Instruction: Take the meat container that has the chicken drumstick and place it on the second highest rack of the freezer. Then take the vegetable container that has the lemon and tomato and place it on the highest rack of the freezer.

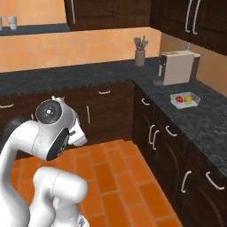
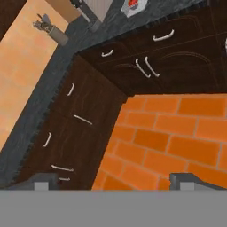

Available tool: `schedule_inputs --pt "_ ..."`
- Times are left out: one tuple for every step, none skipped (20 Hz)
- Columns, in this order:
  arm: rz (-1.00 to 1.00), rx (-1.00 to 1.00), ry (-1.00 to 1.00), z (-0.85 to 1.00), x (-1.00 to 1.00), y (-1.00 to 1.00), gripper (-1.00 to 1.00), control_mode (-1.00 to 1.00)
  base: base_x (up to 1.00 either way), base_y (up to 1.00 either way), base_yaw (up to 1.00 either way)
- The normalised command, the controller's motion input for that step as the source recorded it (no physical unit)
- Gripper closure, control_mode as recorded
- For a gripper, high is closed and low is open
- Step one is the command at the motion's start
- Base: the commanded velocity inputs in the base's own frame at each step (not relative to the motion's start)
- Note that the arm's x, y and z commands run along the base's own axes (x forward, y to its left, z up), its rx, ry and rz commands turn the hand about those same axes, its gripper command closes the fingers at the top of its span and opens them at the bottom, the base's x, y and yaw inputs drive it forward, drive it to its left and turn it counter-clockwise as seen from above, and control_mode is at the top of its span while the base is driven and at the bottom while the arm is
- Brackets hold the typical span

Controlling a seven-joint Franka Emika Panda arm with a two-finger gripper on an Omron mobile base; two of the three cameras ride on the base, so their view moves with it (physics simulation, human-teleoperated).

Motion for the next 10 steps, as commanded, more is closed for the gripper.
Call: schedule_inputs --pt "0.0 0.0 0.0 0.0 0.0 0.0 -1.0 1.0 1.0 0.01 -0.45" --pt "0.0 0.0 0.0 0.0 0.0 0.0 -1.0 1.0 1.0 0.14 -0.45" --pt "0.0 0.0 0.0 0.0 0.0 0.0 -1.0 1.0 1.0 0.15 -0.47" --pt "0.0 0.0 0.0 0.0 0.0 0.0 -1.0 1.0 1.0 0.26 -0.49" --pt "0.0 0.0 0.0 0.0 0.0 0.0 -1.0 1.0 1.0 0.25 -0.48" --pt "0.0 0.0 0.0 0.0 0.0 0.0 -1.0 1.0 1.0 0.25 -0.49" --pt "0.0 0.0 0.0 0.0 0.0 0.0 -1.0 1.0 1.0 0.34 -0.5" --pt "0.0 0.0 0.0 0.0 0.0 0.0 -1.0 1.0 1.0 0.33 -0.51" --pt "0.0 0.0 0.0 0.0 0.0 0.0 -1.0 1.0 1.0 0.32 -0.51" --pt "0.0 0.0 0.0 0.0 0.0 0.0 -1.0 1.0 1.0 0.34 -0.5"
